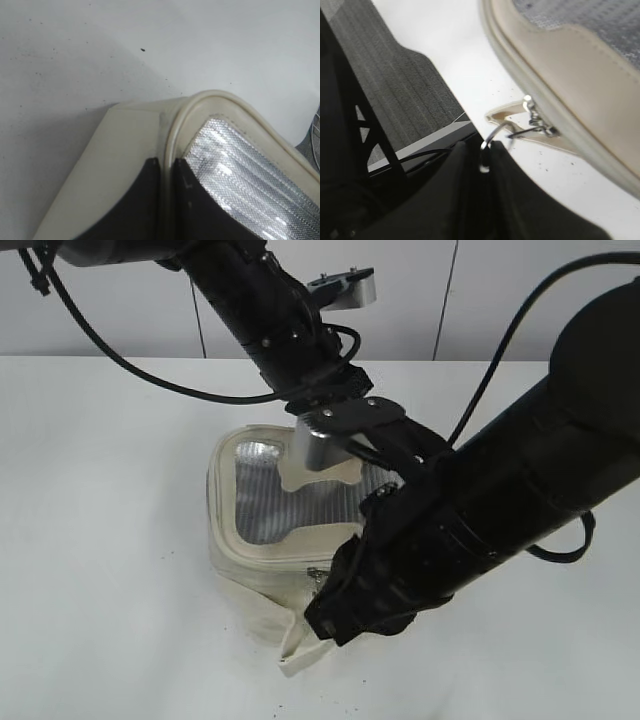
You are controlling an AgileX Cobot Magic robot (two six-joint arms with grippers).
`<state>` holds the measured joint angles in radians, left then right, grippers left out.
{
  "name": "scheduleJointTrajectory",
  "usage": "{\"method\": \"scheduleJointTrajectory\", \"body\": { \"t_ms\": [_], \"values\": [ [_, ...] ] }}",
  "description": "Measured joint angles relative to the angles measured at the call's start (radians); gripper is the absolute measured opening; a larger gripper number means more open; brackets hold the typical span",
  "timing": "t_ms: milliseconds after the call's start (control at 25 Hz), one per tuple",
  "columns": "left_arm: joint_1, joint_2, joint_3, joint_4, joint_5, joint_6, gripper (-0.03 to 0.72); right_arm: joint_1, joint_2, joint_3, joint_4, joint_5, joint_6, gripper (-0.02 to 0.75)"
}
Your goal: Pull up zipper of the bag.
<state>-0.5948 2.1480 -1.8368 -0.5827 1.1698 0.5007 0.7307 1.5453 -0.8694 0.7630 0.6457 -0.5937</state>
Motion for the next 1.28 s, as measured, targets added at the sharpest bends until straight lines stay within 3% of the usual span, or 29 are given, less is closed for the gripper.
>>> {"method": "scheduleJointTrajectory", "body": {
  "t_ms": [280,400,560,720,960,1080,1280],
  "values": [
    [0.0,0.0,0.0,0.0,0.01,-0.002,0.052,0.001,-0.096,0.0,-0.353,-0.033,0.406,0.494],
    [0.001,-0.013,0.0,0.01,0.012,-0.003,0.09,0.003,-0.163,-0.001,-0.535,-0.029,0.558,0.576],
    [0.001,-0.071,0.0,0.096,0.024,-0.018,0.221,0.003,-0.228,-0.002,-0.763,0.001,0.752,0.594],
    [0.002,-0.161,0.0,0.276,0.043,-0.102,0.351,-0.016,-0.254,-0.002,-0.895,0.126,0.866,0.595],
    [0.003,-0.264,0.001,0.559,0.046,-0.282,0.382,-0.134,-0.331,-0.001,-0.925,0.233,0.862,0.595],
    [0.004,-0.321,0.008,0.634,0.047,-0.376,0.382,-0.212,-0.392,0.0,-0.925,0.269,0.827,0.594],
    [0.004,-0.463,0.053,0.663,0.046,-0.429,0.382,-0.333,-0.485,0.0,-0.898,0.347,0.727,0.594]
  ]
}}
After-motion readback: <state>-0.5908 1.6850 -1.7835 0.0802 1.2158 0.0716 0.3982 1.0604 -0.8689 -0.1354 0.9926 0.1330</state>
